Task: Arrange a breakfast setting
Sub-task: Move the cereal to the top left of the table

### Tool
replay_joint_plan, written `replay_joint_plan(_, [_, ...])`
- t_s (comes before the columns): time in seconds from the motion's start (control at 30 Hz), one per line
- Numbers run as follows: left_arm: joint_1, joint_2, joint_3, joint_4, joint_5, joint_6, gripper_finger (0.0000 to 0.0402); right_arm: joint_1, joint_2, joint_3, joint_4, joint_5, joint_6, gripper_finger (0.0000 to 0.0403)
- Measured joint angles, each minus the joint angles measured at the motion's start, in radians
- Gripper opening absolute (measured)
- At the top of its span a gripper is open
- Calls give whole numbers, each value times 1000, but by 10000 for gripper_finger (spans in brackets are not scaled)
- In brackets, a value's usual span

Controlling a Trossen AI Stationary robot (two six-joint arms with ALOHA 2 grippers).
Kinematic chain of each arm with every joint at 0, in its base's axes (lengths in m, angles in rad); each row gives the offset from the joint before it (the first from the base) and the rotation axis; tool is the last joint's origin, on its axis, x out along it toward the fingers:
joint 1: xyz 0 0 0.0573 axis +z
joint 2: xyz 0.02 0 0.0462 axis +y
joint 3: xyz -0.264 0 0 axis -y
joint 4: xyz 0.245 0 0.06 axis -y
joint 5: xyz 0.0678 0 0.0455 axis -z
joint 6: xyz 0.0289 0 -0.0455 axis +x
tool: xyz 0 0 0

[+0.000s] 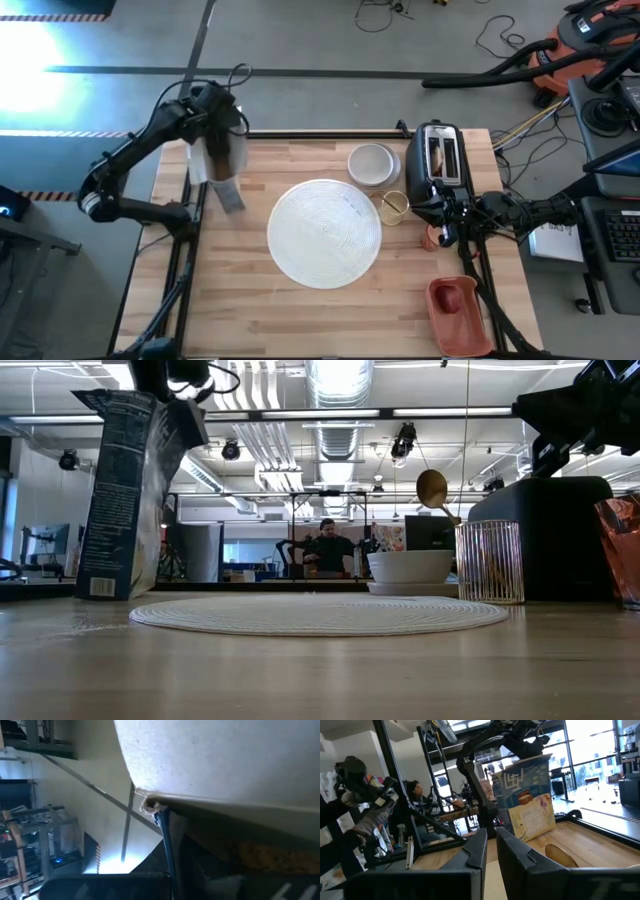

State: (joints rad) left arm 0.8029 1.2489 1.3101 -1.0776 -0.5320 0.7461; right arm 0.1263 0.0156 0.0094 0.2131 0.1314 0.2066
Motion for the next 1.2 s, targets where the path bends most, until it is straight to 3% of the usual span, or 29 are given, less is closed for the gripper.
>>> replay_joint_plan(0.23, [41,33,4,22,0,122,0,0,0,0,0,0,0,34])
replay_joint_plan(0.47, [57,37,4,145,-10,263,0,0,0,0,0,0,0,34])
replay_joint_plan(1.03, [64,58,-13,171,80,240,0,0,0,0,0,0,0,34])
replay_joint_plan(1.2, [66,68,-13,180,97,202,23,0,0,0,0,0,0,34])
